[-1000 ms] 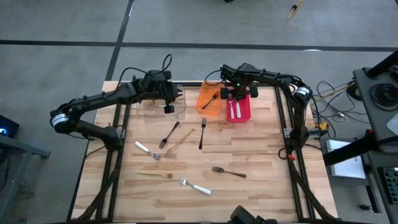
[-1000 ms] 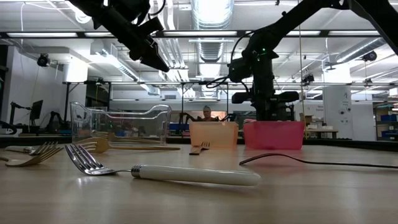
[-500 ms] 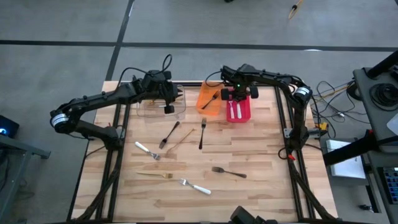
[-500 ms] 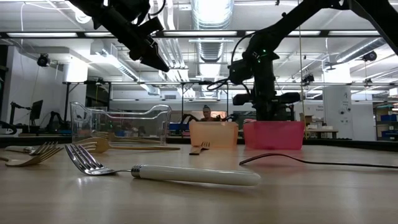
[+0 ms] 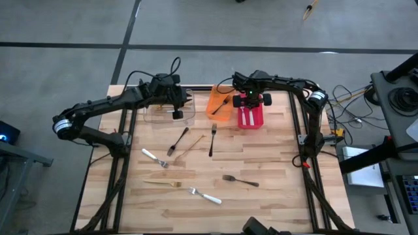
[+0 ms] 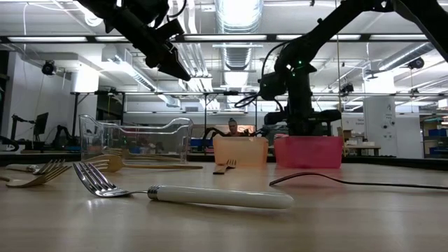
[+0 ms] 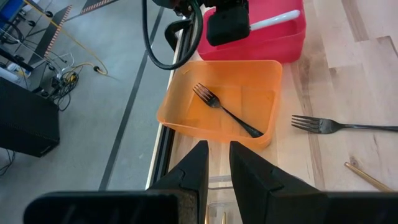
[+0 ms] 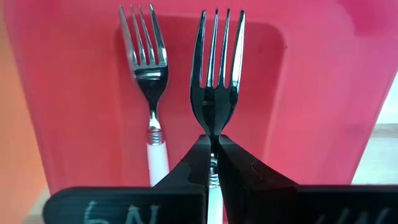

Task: Sort silverware by color (type)
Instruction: Put the white fork into the red bin

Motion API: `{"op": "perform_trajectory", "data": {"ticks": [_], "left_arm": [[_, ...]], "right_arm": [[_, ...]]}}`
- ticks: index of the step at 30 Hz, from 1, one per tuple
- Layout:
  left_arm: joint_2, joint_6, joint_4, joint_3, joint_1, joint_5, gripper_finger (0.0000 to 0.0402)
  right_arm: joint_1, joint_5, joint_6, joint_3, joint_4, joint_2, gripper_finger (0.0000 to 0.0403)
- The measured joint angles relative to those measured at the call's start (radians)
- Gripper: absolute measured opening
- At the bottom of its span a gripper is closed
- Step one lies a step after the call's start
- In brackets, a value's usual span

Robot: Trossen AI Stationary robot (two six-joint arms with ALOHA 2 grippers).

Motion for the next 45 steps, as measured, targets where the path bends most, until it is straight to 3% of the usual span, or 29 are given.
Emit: {"op": "perform_trajectory", "data": {"ticks": [45], "left_arm": [[0.0,0.0,-0.002,0.0,0.0,0.0,0.0048]], "right_arm": [[0.0,0.017,-0.004,0.0,0.053,0.0,0.0009]]}}
